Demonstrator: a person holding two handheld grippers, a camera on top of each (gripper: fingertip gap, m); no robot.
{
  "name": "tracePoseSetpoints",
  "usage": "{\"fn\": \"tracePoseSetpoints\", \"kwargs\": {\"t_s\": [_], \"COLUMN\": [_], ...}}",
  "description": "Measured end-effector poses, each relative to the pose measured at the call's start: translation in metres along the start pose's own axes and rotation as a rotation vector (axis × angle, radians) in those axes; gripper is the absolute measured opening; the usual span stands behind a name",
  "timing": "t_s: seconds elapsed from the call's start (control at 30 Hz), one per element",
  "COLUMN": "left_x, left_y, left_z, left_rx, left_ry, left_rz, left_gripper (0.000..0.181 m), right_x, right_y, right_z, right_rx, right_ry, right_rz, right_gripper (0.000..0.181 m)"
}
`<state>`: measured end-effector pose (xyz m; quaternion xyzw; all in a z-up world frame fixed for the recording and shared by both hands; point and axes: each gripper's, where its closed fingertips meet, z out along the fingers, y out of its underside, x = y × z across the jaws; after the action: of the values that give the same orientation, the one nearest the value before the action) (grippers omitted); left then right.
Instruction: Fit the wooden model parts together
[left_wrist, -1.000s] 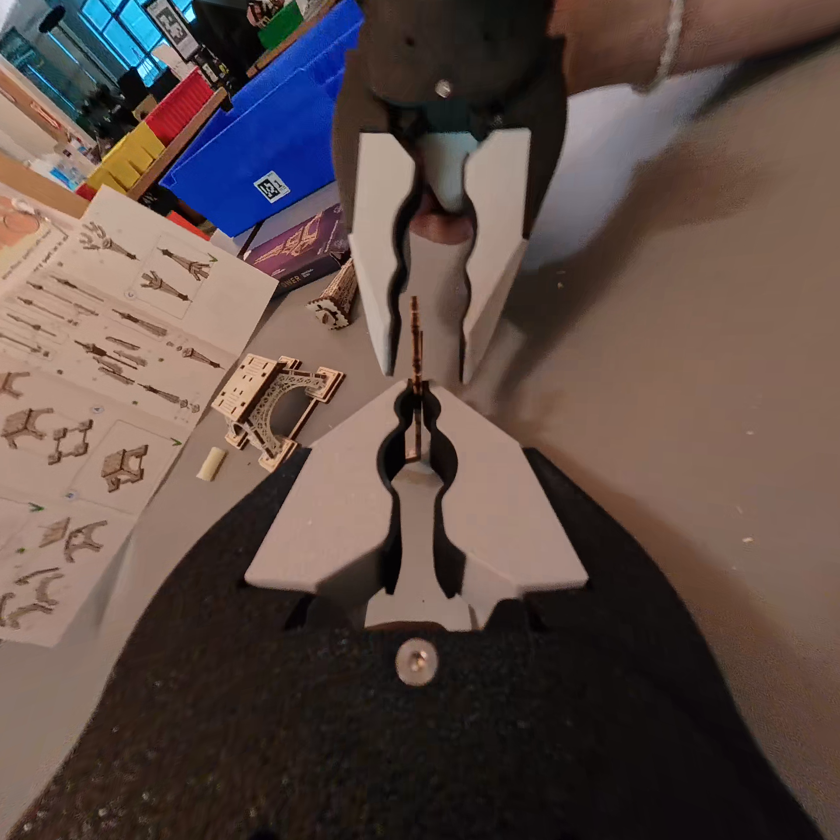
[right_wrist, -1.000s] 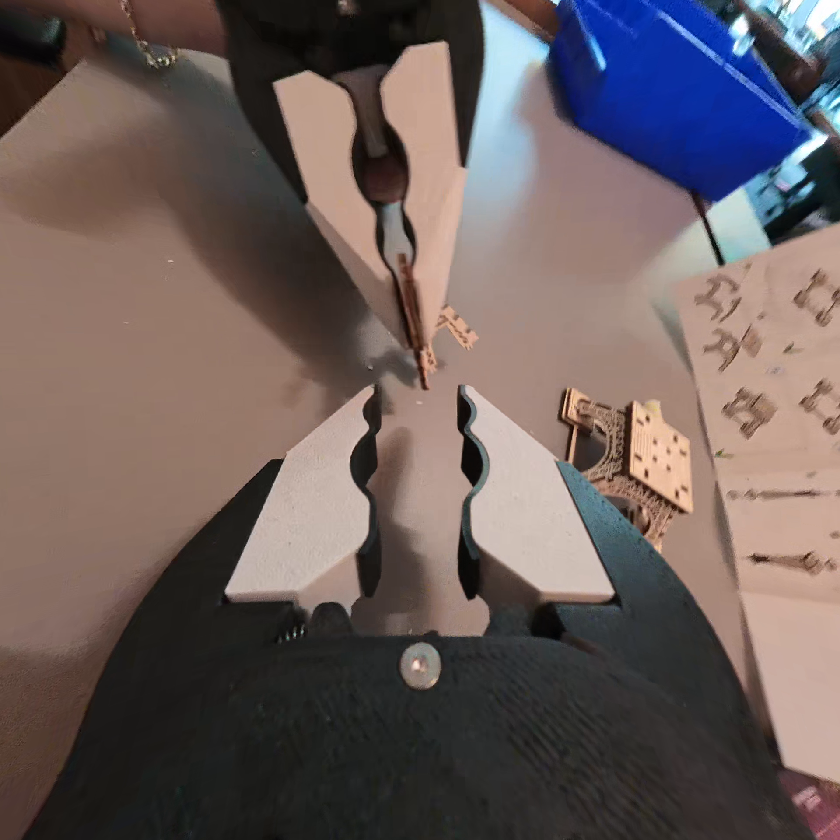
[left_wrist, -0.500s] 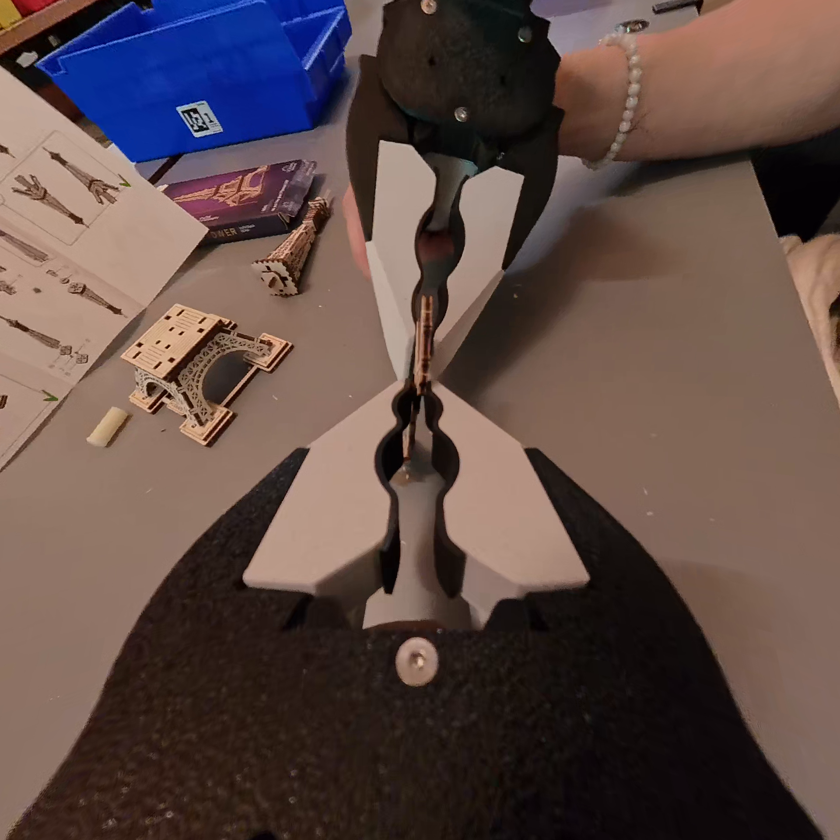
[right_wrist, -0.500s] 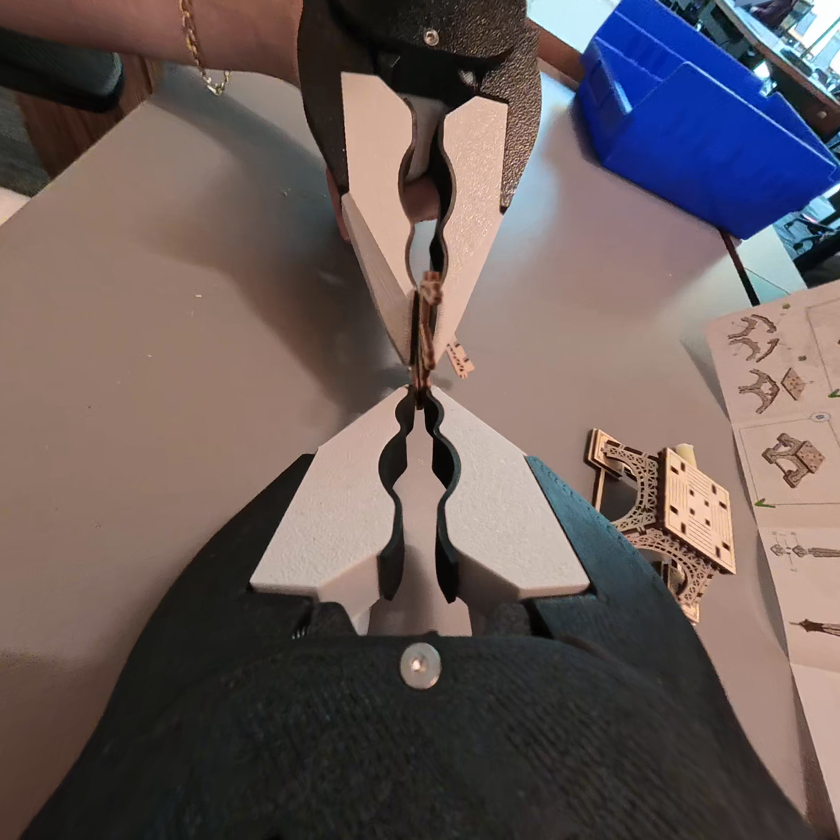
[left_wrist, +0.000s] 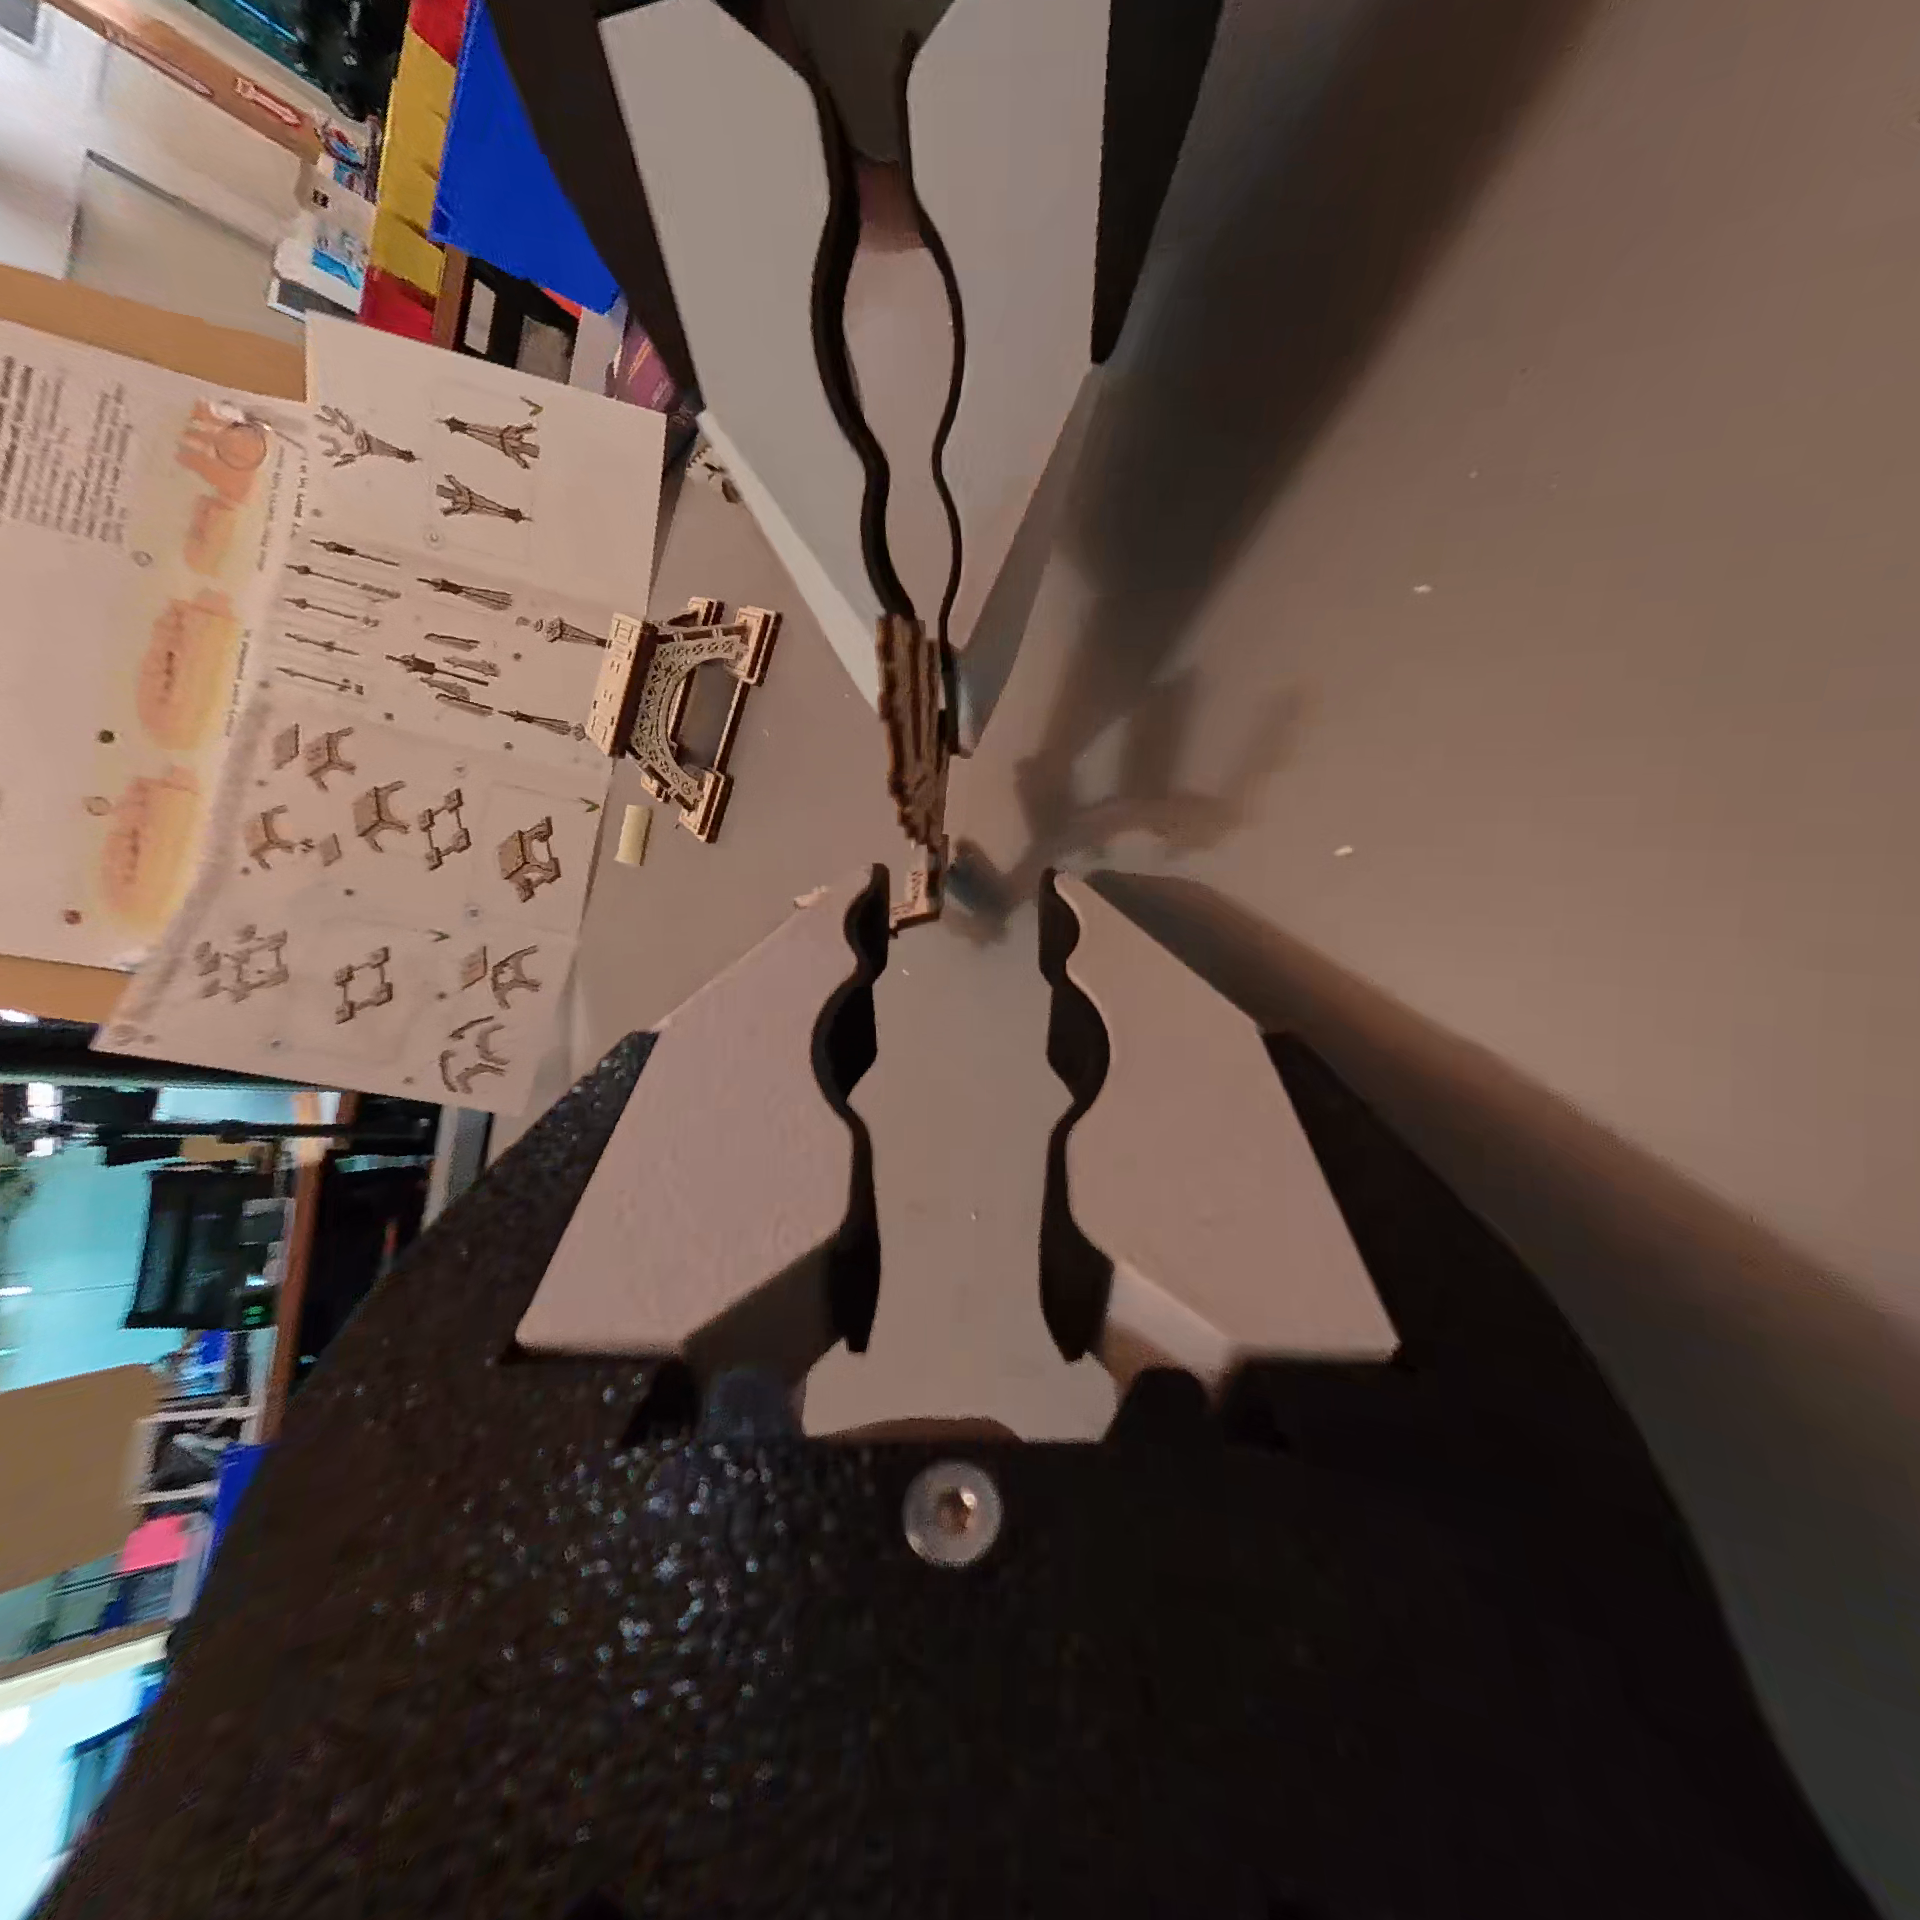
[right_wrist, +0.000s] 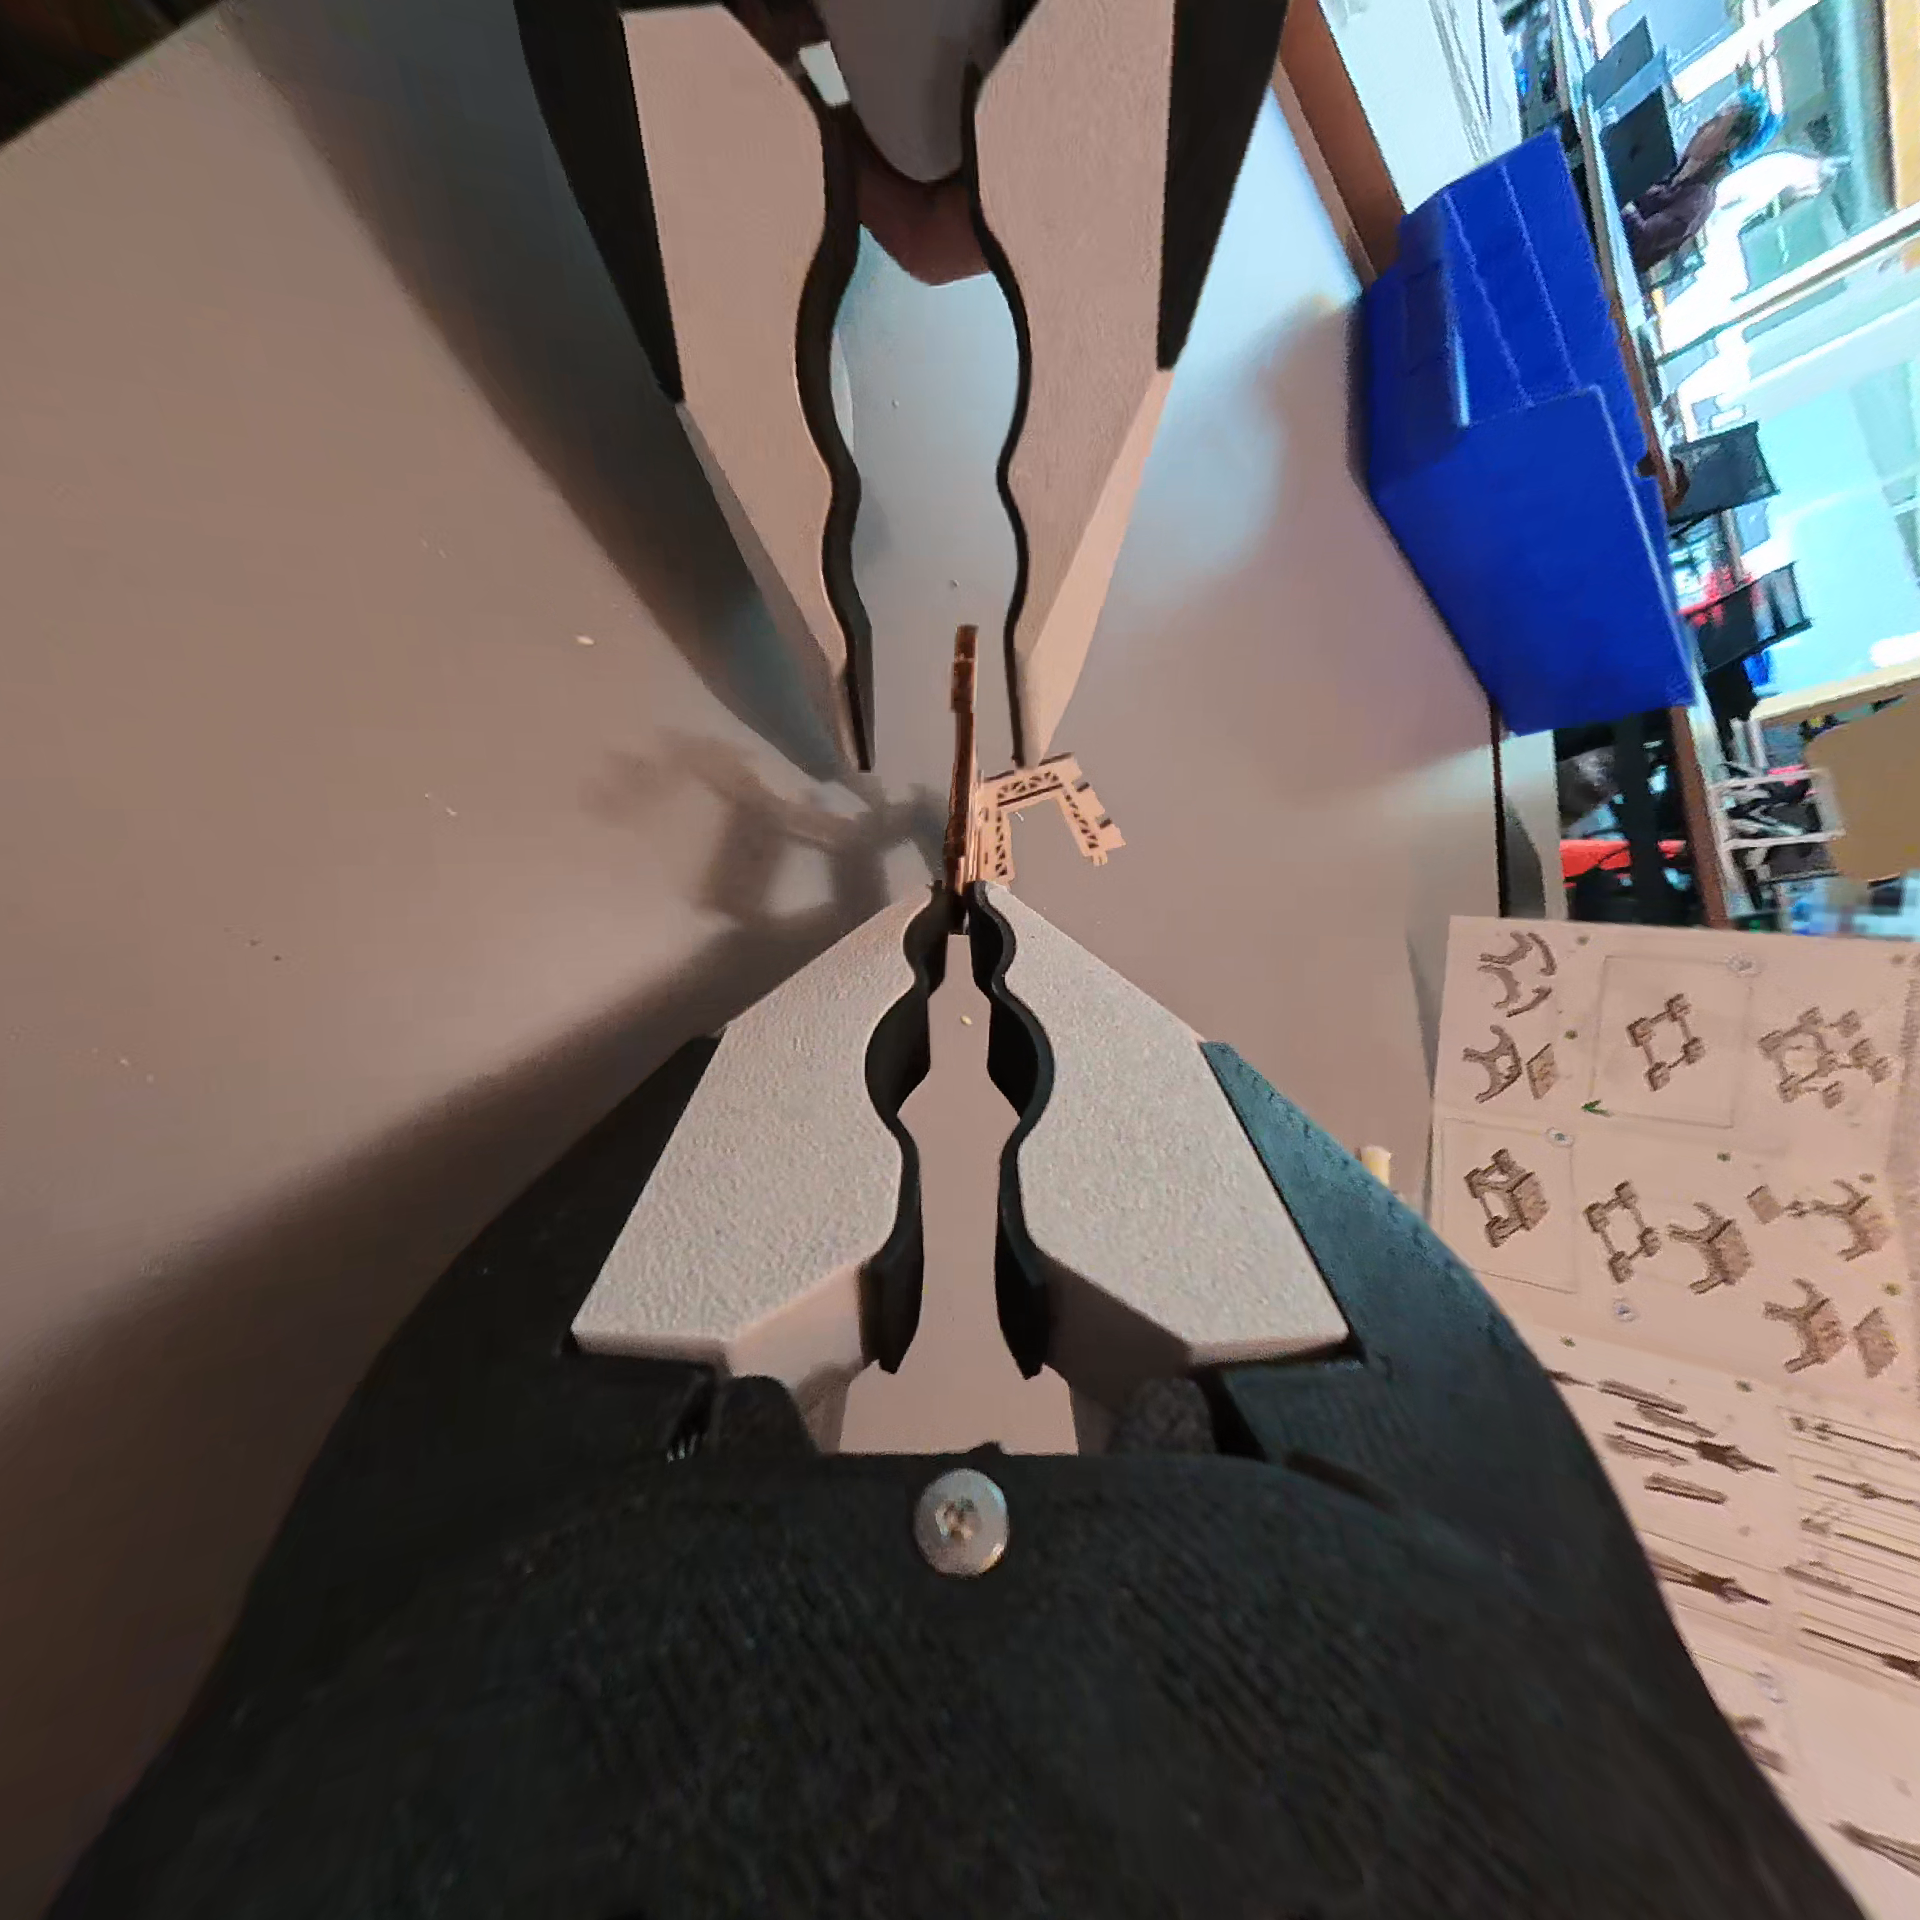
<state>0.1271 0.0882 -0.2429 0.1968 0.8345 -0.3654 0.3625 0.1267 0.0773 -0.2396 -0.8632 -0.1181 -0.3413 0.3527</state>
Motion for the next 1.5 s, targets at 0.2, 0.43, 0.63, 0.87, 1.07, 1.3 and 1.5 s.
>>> {"fn": "tracePoseSetpoints", "kwargs": {"t_s": [0.2,0.43,0.63,0.87,1.07,1.3,1.5], "left_x": [-0.001,0.006,0.004,0.003,0.009,0.015,0.014], "left_y": [-0.001,-0.005,-0.002,-0.001,0.001,0.004,0.005], "left_z": [-0.001,-0.007,-0.012,-0.014,-0.013,-0.011,-0.009], "left_rx": [-0.05,0.046,0.102,0.151,0.126,0.093,0.074], "left_ry": [-0.084,-0.1,-0.076,-0.003,0.044,0.111,0.193], "left_rz": [0.158,0.159,0.055,-0.051,-0.046,-0.1,-0.231], "left_gripper": [0.001,0.001,0.001,0.002,0.001,0.001,0.004], "right_x": [-0.006,-0.011,-0.012,-0.011,-0.013,-0.018,-0.016], "right_y": [-0.003,-0.008,-0.01,-0.018,-0.017,-0.013,-0.011], "right_z": [0.005,0.011,0.007,0.011,0.014,0.019,0.02], "right_rx": [-0.094,-0.097,0.024,0.085,0.069,0.062,0.071], "right_ry": [0.068,0.084,0.019,0.021,-0.013,-0.107,-0.219], "right_rz": [-0.162,-0.223,-0.083,-0.068,-0.021,0.119,0.298], "right_gripper": [0.002,0.003,0.016,0.008,0.001,0.002,0.002]}}
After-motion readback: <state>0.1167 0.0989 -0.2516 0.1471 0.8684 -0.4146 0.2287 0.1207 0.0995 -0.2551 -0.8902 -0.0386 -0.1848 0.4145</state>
